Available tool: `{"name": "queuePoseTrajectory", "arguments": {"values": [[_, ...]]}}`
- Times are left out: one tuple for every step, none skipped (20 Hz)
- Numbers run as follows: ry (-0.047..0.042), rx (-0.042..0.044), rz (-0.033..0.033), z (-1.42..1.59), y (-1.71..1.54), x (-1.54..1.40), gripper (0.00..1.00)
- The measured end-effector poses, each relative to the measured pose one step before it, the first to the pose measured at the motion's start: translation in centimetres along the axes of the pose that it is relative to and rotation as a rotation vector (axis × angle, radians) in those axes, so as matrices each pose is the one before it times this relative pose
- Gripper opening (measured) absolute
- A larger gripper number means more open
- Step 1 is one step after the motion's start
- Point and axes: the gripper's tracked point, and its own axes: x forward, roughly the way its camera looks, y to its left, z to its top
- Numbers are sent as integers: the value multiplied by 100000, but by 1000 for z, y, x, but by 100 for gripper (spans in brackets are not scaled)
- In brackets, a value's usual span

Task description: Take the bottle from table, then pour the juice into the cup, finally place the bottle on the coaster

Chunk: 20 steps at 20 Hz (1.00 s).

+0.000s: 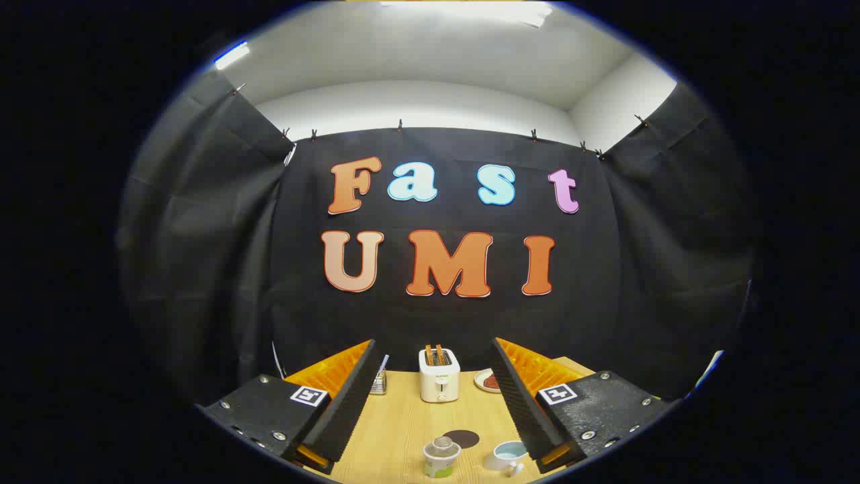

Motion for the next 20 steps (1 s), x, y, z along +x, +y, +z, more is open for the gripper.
{"name": "queuePoseTrajectory", "arguments": {"values": [[677,1936,-559,132,98,-57,98],[-1098,2486,1018,361,633,-145,98],[-1673,2339,1883,674,807,-193,98],[-1900,1807,1806,696,622,-77,98],[-1919,776,1192,601,388,-88,98],[-985,151,1269,258,382,-105,98],[-356,-730,1394,101,380,-29,98],[1104,-527,653,-359,155,50,98],[1266,55,426,-275,131,73,98],[671,943,1521,-108,647,-48,98],[-687,1106,3104,151,910,16,98],[-645,722,3383,357,999,51,98],[-641,10,3004,167,725,1,98],[-812,-514,1685,162,157,14,98],[-139,-44,-247,-22,-258,86,98],[654,575,-762,-301,-290,-61,98],[741,441,-697,-301,-199,114,98],[734,-241,-1075,-124,-378,120,98],[653,-687,-1417,-93,-489,98,98],[317,-524,-1136,-84,-343,48,98]]}}
